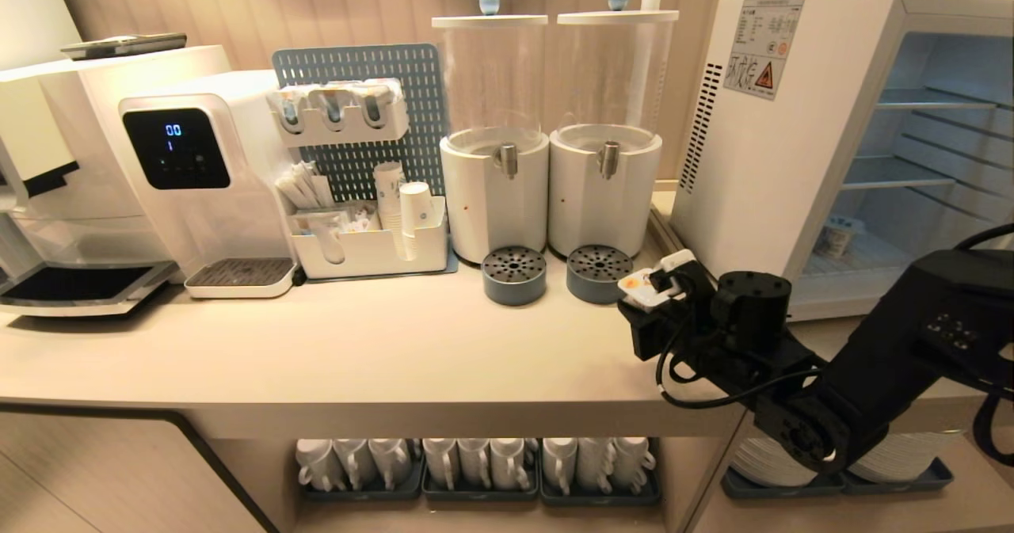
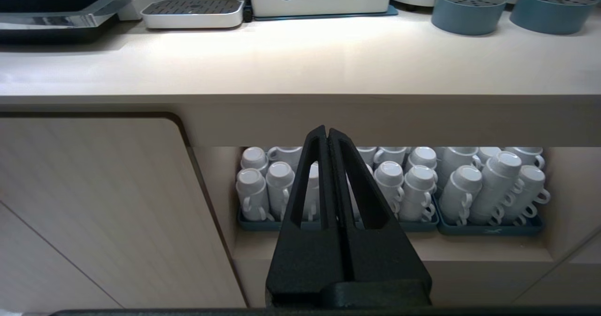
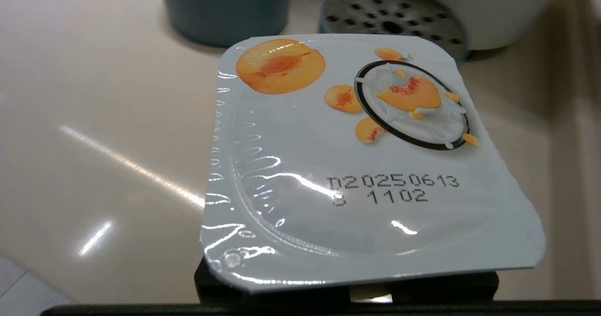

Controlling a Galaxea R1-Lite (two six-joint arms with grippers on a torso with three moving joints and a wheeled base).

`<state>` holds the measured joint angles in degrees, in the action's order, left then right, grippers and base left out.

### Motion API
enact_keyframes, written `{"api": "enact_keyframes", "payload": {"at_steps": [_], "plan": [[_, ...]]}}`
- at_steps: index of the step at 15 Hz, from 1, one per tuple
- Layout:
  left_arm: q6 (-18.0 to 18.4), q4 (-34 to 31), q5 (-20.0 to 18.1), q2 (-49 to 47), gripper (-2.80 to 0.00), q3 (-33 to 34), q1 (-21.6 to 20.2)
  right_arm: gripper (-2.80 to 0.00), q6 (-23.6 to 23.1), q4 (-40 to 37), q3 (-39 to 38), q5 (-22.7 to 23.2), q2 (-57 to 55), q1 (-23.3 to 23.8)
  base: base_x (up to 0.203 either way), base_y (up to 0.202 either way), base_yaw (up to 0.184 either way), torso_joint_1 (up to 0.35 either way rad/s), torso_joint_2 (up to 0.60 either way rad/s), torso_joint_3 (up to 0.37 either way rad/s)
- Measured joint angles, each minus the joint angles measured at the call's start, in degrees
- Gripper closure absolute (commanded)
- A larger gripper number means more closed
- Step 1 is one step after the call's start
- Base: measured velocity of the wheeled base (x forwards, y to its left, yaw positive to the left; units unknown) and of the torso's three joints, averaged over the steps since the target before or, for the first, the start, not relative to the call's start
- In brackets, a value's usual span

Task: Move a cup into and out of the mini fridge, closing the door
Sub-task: Place the yoghurt on the table

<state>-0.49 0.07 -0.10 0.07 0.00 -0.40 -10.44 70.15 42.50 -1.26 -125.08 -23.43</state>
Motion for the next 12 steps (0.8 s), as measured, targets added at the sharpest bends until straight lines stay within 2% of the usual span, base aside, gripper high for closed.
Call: {"api": "enact_keyframes", "payload": {"at_steps": [3,6,8,12], "plan": [[0.00,0.00,0.00,0.00,0.00,0.00,0.00,0.00,0.13,-2.56,0.98,13.44,-2.34,2.49,0.000,0.000,0.000,0.000,0.00,0.000],[-0.02,0.00,0.00,0.00,0.00,0.00,-0.04,0.00,0.50,-4.08,2.28,22.84,-4.36,4.38,0.000,0.000,0.000,0.000,0.00,0.000],[-0.02,0.00,0.00,0.00,0.00,0.00,0.00,0.00,0.51,-3.83,3.88,24.79,-6.65,5.18,0.000,0.000,0.000,0.000,0.00,0.000],[0.05,-0.02,-0.01,0.00,0.00,0.00,-0.01,0.00,-0.08,-4.38,8.10,24.14,-10.23,5.99,0.000,0.000,0.000,0.000,0.00,0.000]]}}
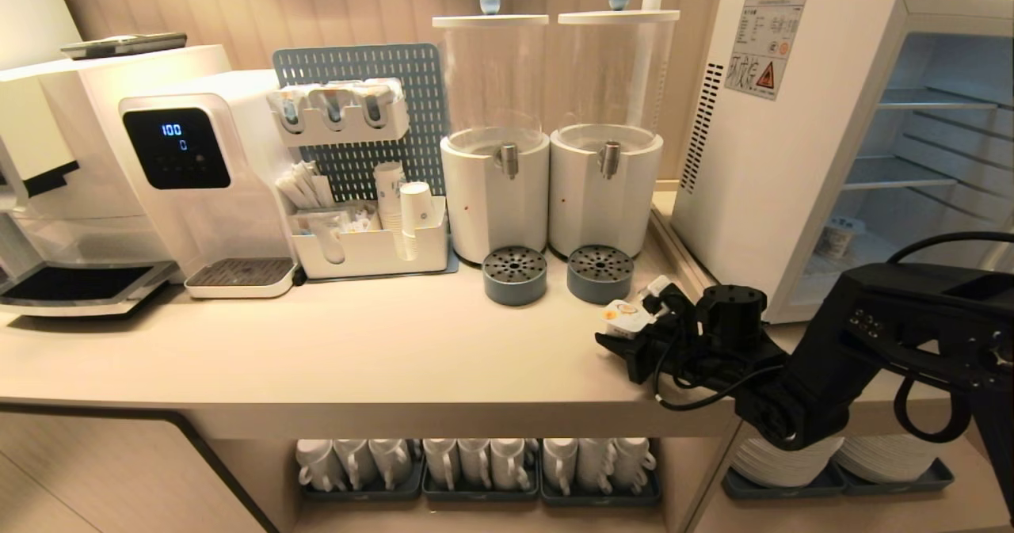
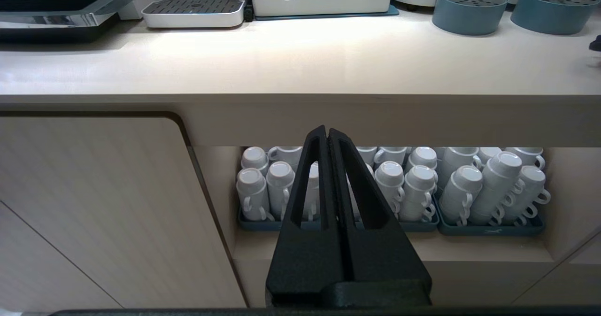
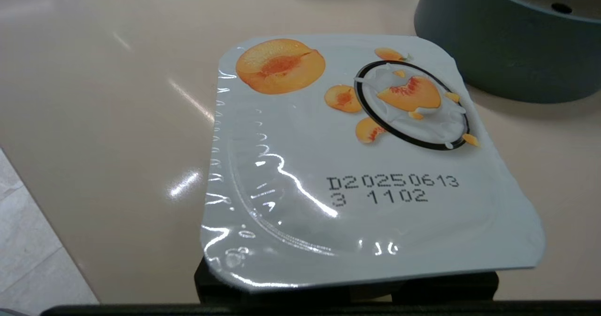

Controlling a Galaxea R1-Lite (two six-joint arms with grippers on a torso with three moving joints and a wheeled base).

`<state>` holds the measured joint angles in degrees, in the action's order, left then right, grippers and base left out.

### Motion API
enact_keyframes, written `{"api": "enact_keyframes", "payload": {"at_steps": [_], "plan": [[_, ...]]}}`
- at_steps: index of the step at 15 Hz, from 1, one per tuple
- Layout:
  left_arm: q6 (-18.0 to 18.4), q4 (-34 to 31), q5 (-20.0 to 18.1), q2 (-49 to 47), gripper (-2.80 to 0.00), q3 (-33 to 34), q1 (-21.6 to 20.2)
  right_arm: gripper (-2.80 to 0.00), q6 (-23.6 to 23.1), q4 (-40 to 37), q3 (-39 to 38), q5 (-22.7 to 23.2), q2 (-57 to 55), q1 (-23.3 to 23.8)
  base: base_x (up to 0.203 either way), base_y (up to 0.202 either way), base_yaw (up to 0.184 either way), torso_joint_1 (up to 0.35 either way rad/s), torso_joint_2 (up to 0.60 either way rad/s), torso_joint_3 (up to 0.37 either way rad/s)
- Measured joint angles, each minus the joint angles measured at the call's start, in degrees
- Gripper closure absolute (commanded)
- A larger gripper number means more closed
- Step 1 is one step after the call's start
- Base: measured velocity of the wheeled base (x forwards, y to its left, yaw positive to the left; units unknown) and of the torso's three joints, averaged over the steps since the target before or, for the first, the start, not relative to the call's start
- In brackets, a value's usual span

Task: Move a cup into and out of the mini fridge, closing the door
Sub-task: Place the yoghurt on the table

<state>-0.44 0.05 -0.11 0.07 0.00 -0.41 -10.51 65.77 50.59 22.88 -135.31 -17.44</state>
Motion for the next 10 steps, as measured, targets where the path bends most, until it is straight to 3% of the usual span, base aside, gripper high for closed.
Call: {"api": "enact_keyframes", "payload": {"at_steps": [10], "plan": [[0.02,0.00,0.04,0.00,0.00,0.00,0.01,0.00,-3.96,-4.25,4.57,-12.03,-3.49,-1.13,0.000,0.000,0.000,0.000,0.00,0.000]]}}
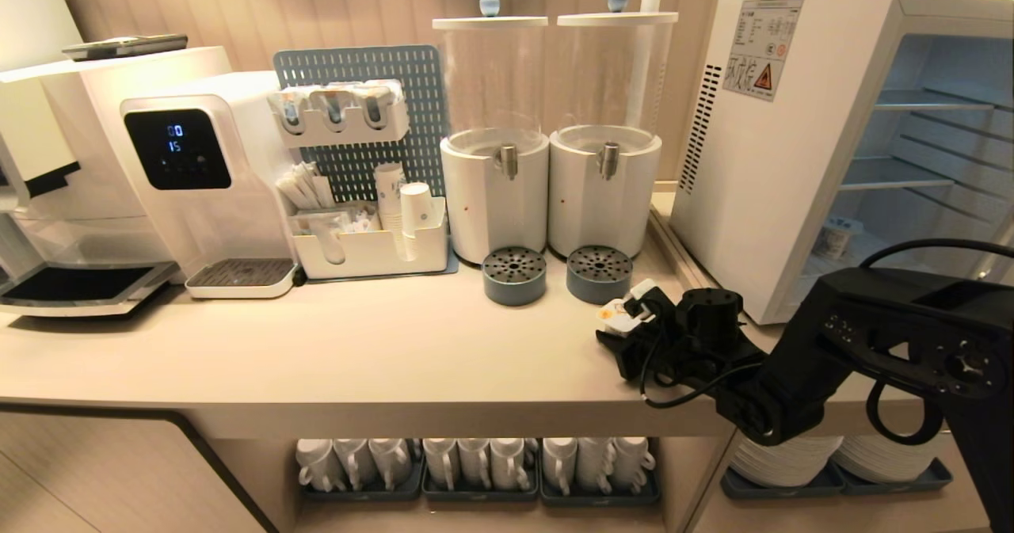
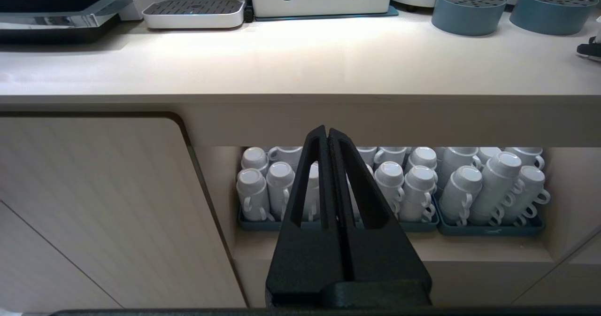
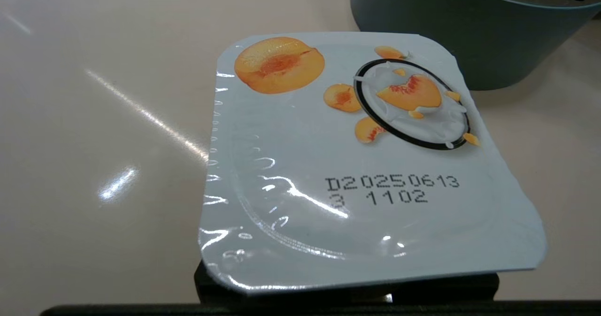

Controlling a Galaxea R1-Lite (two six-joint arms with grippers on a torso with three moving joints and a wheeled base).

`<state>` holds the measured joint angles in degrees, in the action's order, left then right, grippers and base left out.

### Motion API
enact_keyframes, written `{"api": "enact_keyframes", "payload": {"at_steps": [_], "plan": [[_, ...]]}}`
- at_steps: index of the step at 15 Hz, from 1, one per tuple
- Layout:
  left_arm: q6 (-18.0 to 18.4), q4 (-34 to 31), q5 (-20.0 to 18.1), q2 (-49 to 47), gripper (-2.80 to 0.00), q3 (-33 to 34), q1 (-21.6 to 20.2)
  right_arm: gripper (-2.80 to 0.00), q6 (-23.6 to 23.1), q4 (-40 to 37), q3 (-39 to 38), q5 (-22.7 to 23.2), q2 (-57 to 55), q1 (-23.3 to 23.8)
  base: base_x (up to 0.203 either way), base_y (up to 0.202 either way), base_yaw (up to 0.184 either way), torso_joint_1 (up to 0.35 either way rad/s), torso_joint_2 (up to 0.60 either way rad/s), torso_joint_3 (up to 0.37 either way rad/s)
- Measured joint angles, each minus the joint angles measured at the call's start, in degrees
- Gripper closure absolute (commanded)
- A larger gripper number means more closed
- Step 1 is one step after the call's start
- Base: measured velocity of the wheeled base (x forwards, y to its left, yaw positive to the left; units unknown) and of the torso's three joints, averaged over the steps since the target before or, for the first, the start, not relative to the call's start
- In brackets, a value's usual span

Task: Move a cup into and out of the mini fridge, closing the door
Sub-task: Place the yoghurt on the table

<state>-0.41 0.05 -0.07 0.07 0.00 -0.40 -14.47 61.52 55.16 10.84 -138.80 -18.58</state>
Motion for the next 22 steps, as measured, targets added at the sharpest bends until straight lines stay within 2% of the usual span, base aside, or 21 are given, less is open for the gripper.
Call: {"api": "enact_keyframes", "payload": {"at_steps": [1,2,12,15,20,21,22], "plan": [[0.01,0.00,0.00,0.00,0.00,0.00,-0.04,-0.43,0.01,-0.09,0.51,-0.73,-0.23,-0.04,0.000,0.000,0.000,0.000,0.00,0.000],[0.00,0.02,-0.02,0.00,0.00,0.00,-0.04,-2.80,0.00,-0.16,0.71,-0.87,-0.42,-0.05,0.000,0.000,0.000,0.000,0.00,0.000],[0.00,0.02,-0.04,0.00,0.00,0.00,-0.01,-2.80,0.31,-1.03,-1.56,-0.79,1.66,-0.03,0.000,0.000,0.000,0.000,0.00,0.000],[-0.01,0.02,-0.02,0.00,0.00,0.00,-0.01,-2.80,0.41,-1.71,-6.16,-0.71,6.33,0.20,0.000,0.000,0.000,0.000,0.00,0.000],[-0.02,0.02,-0.03,0.00,0.00,0.00,-0.01,-2.80,0.56,-1.24,-18.70,-0.85,20.39,0.39,0.000,0.000,0.000,0.000,0.00,0.000],[-0.05,0.02,-0.02,0.00,0.00,0.00,-0.01,0.00,0.65,-1.25,-21.64,-1.24,24.37,0.39,0.000,0.000,0.000,0.000,0.00,0.000],[-0.02,0.02,-0.02,0.00,0.00,0.00,-0.01,0.00,0.75,-1.24,-24.24,-1.89,28.15,0.37,0.000,0.000,0.000,0.000,0.00,0.000]]}}
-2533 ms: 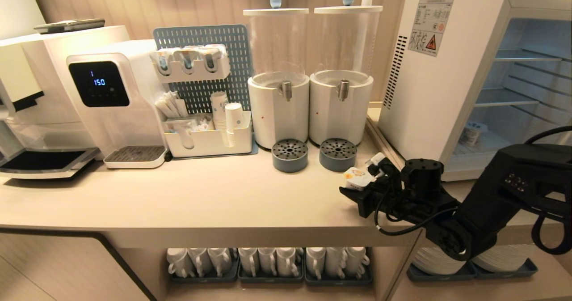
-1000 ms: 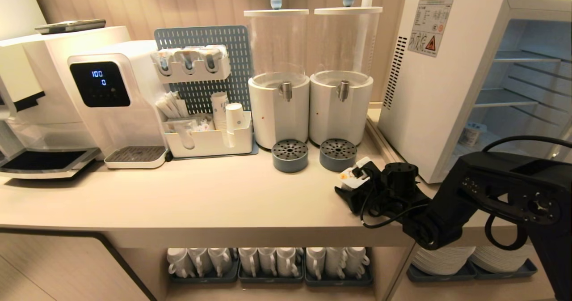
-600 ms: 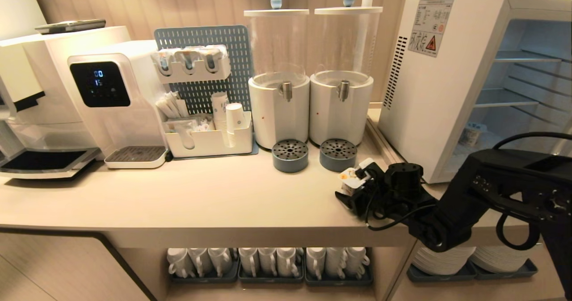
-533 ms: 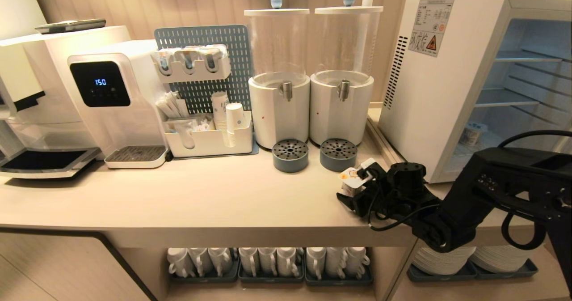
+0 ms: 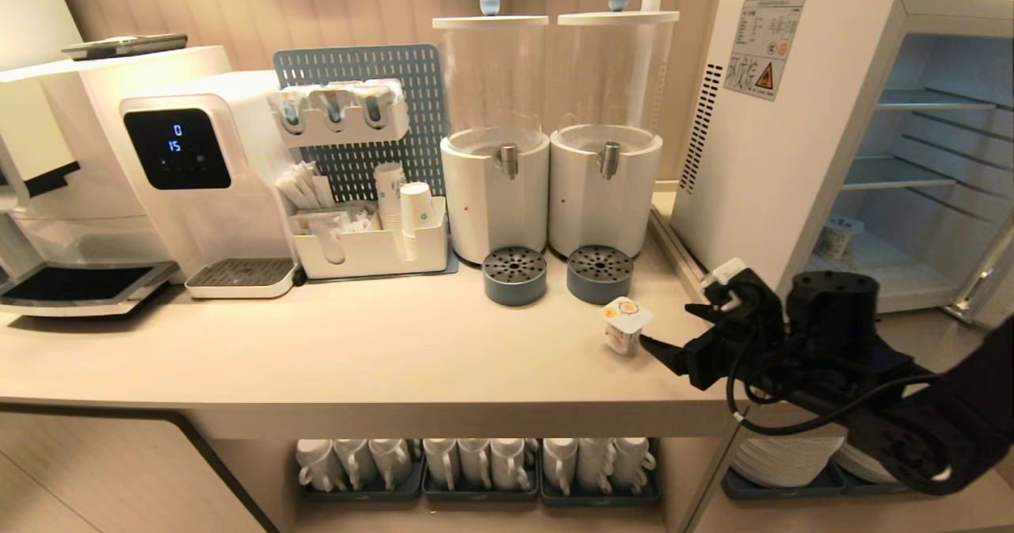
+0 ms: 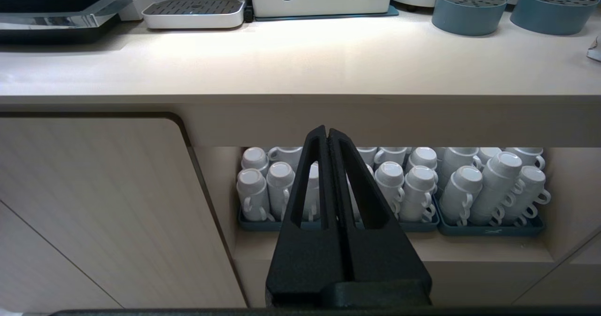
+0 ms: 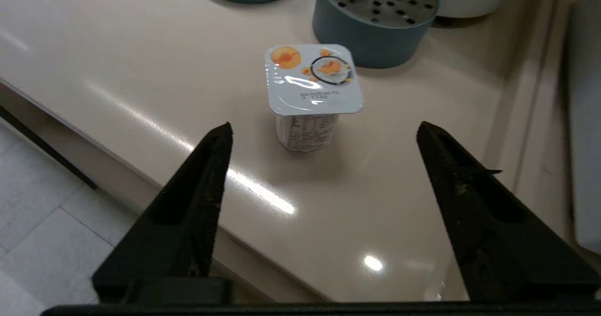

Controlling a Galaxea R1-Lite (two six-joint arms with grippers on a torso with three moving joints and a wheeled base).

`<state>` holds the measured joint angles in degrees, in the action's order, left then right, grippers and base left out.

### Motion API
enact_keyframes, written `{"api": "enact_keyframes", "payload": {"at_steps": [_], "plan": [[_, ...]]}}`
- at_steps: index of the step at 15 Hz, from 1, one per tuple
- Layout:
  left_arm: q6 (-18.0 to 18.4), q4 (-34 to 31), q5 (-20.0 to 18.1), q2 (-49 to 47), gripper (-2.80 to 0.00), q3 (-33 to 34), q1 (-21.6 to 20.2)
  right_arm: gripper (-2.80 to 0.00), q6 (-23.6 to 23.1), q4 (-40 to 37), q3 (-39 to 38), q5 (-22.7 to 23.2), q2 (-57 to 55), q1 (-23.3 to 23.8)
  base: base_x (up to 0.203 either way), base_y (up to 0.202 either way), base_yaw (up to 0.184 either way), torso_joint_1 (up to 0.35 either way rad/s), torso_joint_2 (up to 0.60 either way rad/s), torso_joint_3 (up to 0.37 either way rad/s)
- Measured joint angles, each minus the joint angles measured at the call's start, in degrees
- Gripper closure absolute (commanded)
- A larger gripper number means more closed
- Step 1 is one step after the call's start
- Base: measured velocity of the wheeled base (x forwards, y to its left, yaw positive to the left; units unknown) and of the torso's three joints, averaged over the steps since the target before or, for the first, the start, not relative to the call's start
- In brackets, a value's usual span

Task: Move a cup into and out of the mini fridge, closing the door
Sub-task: Take the yoghurt out of the freezer

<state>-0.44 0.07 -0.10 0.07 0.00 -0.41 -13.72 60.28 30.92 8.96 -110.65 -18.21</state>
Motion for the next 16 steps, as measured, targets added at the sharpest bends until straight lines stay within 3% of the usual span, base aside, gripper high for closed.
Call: {"api": "enact_keyframes", "payload": {"at_steps": [5,8,12,16], "plan": [[0.00,0.00,0.01,0.00,0.00,0.00,0.00,0.00,0.68,-4.07,-13.27,-6.50,24.22,-0.17,0.000,0.000,0.000,0.000,0.00,0.000],[0.01,0.00,-0.01,0.00,0.00,0.00,0.00,0.00,0.82,-13.60,-15.99,-13.74,42.80,-0.28,0.000,0.000,0.000,0.000,0.00,0.000],[-0.03,0.00,0.00,0.00,0.00,0.00,0.00,0.00,2.93,-39.92,-12.66,-22.54,72.21,1.31,0.000,0.000,0.000,0.000,0.00,0.000],[0.02,0.00,0.00,0.00,0.00,0.00,0.00,0.00,10.75,-69.55,-3.91,-32.84,89.77,7.25,0.000,0.000,0.000,0.000,0.00,0.000]]}}
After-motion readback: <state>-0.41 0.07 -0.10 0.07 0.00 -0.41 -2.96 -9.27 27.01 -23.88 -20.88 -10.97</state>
